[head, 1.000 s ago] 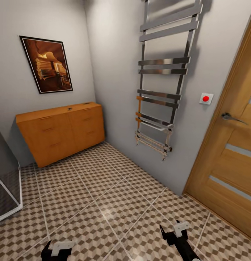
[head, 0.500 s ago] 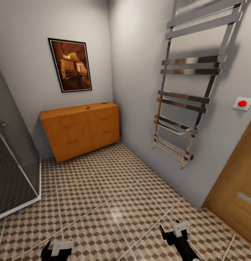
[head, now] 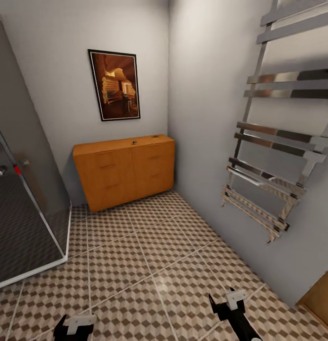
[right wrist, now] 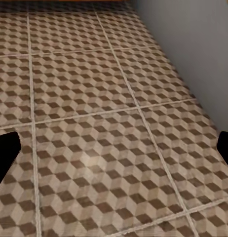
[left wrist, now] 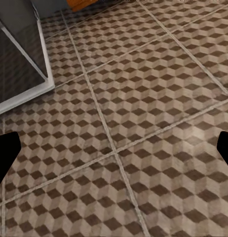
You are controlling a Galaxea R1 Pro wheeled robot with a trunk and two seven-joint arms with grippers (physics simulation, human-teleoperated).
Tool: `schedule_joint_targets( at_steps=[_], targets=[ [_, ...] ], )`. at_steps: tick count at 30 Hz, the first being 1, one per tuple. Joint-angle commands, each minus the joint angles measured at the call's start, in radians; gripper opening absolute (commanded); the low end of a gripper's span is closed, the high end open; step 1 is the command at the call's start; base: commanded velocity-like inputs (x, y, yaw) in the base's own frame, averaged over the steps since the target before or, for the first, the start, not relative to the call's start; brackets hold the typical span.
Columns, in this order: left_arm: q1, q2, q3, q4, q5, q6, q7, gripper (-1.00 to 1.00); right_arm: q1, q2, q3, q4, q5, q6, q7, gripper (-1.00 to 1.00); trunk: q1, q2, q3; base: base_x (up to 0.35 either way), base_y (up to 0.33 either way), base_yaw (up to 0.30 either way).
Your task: Take the four mousetraps from the cabinet in the bathroom and place them on the bathroom floor. Make sure all four end up on the same floor surface, and ensure that at least two of them are either under or directly next to the same bathroom sink.
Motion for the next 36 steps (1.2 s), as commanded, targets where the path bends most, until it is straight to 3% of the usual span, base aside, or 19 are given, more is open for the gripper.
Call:
schedule_joint_targets(
  at_steps=[1,36],
  targets=[
    [-0.001,-0.001,-0.009,0.003,0.003,-0.004,0.004,1.00,-0.001,0.000,0.007,0.001,-0.003,-0.003,0.000,1.00,0.001,-0.001,-0.001,0.340,0.000,0.055],
    [-0.001,-0.001,-0.009,0.003,0.003,-0.004,0.004,1.00,-0.001,-0.003,0.007,0.001,-0.003,-0.003,-0.001,1.00,0.001,-0.001,-0.001,0.340,0.000,0.004]
  ],
)
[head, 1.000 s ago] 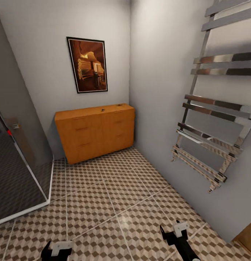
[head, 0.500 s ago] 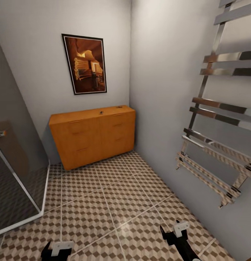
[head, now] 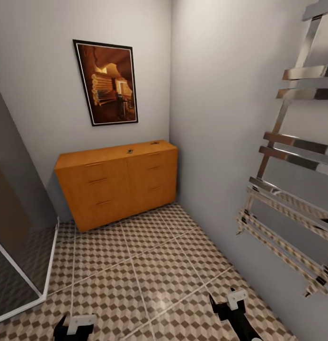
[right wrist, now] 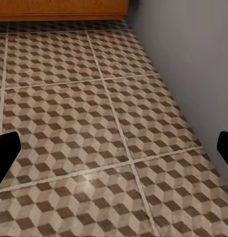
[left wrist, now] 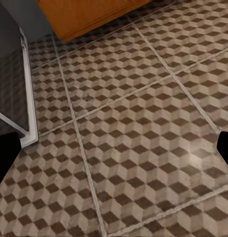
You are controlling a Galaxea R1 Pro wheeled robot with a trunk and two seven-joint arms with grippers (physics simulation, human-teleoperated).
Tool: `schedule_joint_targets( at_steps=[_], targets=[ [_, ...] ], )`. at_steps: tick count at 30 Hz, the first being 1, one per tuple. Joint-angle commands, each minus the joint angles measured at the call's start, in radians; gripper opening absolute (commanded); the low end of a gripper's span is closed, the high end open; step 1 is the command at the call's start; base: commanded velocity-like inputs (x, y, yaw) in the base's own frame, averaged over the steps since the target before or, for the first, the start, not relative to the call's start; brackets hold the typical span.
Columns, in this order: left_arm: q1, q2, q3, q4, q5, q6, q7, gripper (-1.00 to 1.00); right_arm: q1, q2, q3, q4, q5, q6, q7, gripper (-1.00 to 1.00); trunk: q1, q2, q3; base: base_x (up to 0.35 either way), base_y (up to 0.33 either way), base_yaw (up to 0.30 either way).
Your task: Take the four mousetraps from the cabinet in the bathroom and place them on the bathroom floor. Make sure all four end up on the same floor surface, and ensure that at least two of them are either under or directly next to the same bathroom sink.
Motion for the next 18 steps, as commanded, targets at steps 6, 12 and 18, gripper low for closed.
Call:
schedule_joint_targets(
  at_steps=[6,12,18],
  targets=[
    [-0.001,-0.001,-0.009,0.003,0.003,-0.004,0.004,1.00,-0.001,-0.001,0.007,0.001,-0.003,-0.003,0.000,1.00,0.001,-0.001,-0.001,0.340,0.000,0.000],
    [-0.001,-0.001,-0.009,0.003,0.003,-0.004,0.004,1.00,-0.001,-0.001,0.007,0.001,-0.003,-0.003,0.000,1.00,0.001,-0.001,-0.001,0.340,0.005,0.000],
    [-0.001,-0.001,-0.009,0.003,0.003,-0.004,0.004,1.00,-0.001,-0.001,0.007,0.001,-0.003,-0.003,0.000,1.00,0.001,-0.001,-0.001,0.311,0.107,0.000]
  ],
)
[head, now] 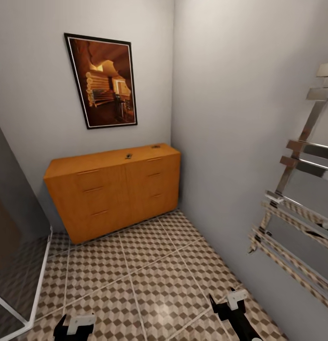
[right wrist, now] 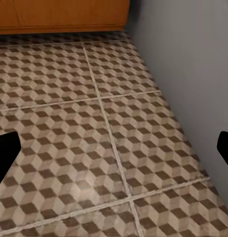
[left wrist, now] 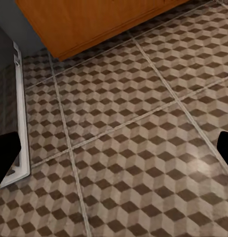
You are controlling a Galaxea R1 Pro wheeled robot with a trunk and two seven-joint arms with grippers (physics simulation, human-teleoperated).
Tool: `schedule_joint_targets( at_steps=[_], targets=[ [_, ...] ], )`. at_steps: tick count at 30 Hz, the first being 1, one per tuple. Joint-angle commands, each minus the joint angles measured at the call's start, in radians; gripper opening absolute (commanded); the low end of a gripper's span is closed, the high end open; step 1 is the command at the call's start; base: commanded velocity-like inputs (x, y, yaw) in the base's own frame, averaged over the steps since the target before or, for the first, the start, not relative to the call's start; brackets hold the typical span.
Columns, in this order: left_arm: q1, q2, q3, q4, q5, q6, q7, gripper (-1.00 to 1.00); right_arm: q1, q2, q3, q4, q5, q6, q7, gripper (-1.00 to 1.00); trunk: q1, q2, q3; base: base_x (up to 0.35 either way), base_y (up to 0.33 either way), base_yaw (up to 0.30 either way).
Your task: Take the four mousetraps from the cabinet in the bathroom and place them on the bathroom floor. Make sure all four end up on the same floor surface, and ensure that at least two of them are either under or directly next to the same bathroom sink.
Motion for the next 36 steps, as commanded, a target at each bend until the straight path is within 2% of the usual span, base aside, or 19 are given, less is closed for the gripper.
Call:
schedule_joint_targets(
  at_steps=[1,19,36],
  targets=[
    [-0.001,-0.001,-0.009,0.003,0.003,-0.003,0.004,1.00,-0.001,0.000,0.007,0.001,-0.003,-0.003,0.000,1.00,0.001,-0.001,-0.001,0.285,0.160,0.000],
    [-0.001,-0.001,-0.009,0.003,0.003,-0.004,0.004,1.00,-0.001,0.000,0.007,0.001,-0.003,-0.003,0.000,1.00,0.001,-0.001,-0.001,0.256,0.173,0.000],
    [-0.001,-0.001,-0.009,0.003,0.003,-0.004,0.004,1.00,-0.001,0.001,0.007,0.001,-0.003,-0.003,-0.023,1.00,0.001,-0.001,-0.001,0.019,0.013,0.000]
  ],
)
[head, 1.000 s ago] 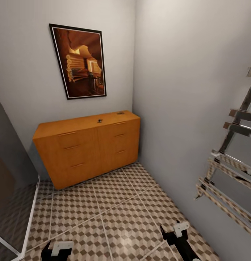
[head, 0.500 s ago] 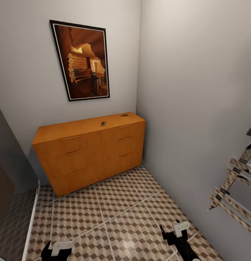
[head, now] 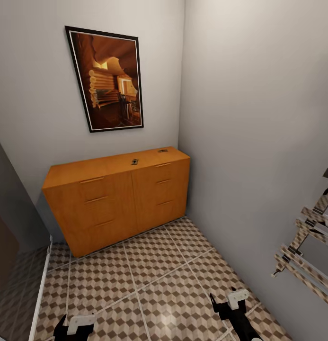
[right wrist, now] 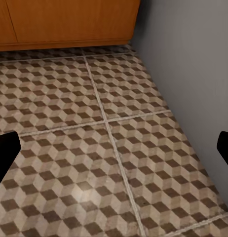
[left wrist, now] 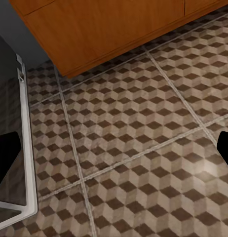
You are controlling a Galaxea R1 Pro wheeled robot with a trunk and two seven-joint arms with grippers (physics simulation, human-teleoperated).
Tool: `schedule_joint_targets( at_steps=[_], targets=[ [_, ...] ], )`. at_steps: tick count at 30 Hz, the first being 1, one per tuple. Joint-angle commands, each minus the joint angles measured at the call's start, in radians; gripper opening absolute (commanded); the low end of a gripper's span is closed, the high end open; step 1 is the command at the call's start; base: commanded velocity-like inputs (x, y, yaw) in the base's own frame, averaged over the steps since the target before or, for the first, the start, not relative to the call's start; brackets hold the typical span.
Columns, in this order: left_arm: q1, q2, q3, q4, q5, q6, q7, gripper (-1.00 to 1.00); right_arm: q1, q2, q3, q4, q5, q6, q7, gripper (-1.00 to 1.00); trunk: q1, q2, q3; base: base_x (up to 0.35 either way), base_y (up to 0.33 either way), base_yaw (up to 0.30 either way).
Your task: Take the four mousetraps from the cabinet in the bathroom and place them on the bathroom floor. Make sure all four end up on the same floor surface, and ensure that at least two of them are either under or directly next to the same bathroom sink.
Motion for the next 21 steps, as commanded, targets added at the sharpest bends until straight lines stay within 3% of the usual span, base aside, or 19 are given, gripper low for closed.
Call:
schedule_joint_targets(
  at_steps=[1,21],
  targets=[
    [-0.001,-0.001,-0.009,0.003,0.003,-0.004,0.004,1.00,-0.001,0.000,0.007,0.001,-0.004,-0.003,0.001,1.00,0.000,-0.001,-0.001,0.000,0.000,0.000],
    [-0.001,-0.004,-0.010,0.003,0.003,-0.002,-0.002,1.00,-0.001,0.001,0.007,0.001,-0.004,-0.003,0.001,1.00,0.000,-0.001,-0.001,0.000,0.000,0.000]
  ],
)
